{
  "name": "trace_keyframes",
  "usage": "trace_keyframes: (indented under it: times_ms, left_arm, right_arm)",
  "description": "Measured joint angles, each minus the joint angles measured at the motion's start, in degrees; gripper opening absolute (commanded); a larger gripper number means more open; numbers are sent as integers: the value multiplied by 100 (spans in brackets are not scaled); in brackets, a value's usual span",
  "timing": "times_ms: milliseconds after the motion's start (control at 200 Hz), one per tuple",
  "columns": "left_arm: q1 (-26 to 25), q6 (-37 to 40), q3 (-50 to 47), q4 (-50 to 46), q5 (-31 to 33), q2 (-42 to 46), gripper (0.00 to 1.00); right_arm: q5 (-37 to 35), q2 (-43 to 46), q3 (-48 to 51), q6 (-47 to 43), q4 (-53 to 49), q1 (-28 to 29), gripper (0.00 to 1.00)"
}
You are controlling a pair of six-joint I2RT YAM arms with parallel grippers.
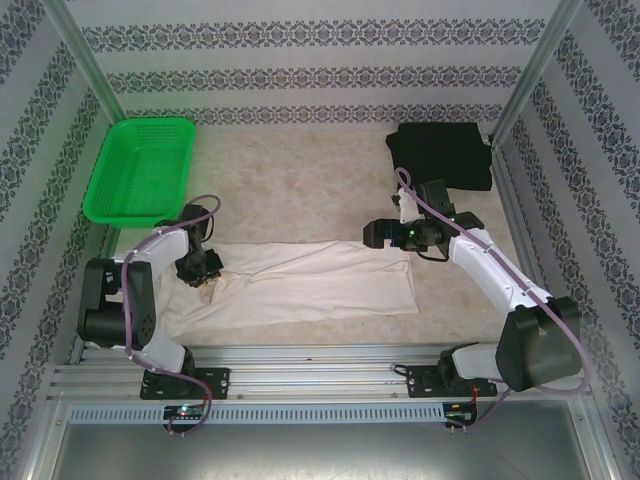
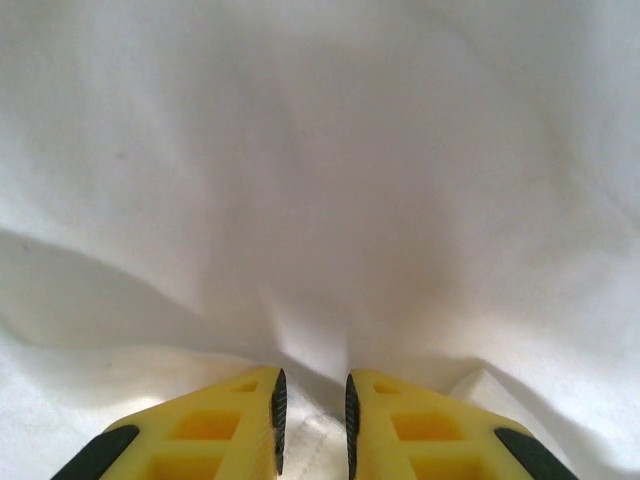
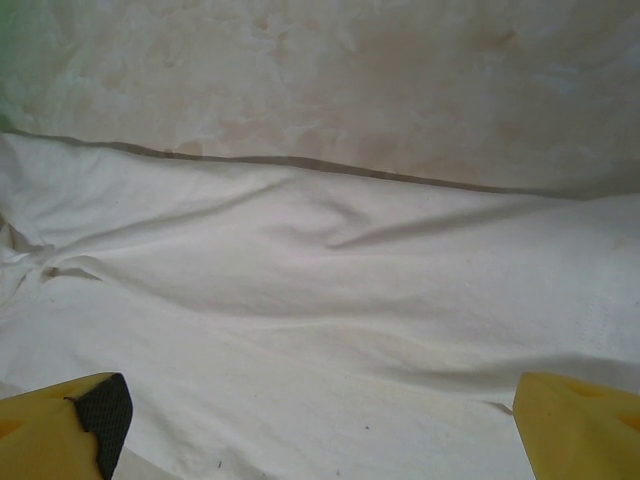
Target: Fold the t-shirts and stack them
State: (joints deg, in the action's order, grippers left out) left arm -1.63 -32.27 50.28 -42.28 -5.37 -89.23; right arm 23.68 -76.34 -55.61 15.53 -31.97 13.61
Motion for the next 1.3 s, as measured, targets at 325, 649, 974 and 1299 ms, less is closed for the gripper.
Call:
trace_keyframes:
  times_ms: [325, 649, 974, 1299]
  left_arm:
    - [-31, 35, -177, -92, -20, 262, 15]
    - [-31, 7, -212, -116, -39, 369, 25]
    - [-98, -76, -212, -33, -111, 494, 28]
    - [-282, -74, -258, -7, -101, 243, 29]
  right_arm:
    - [2, 0, 0, -52, -2, -37, 98]
    - [2, 4, 0, -52, -2, -39, 98]
    - [7, 22, 0, -50, 7, -74, 98]
    - [39, 81, 0, -48, 9, -74, 98]
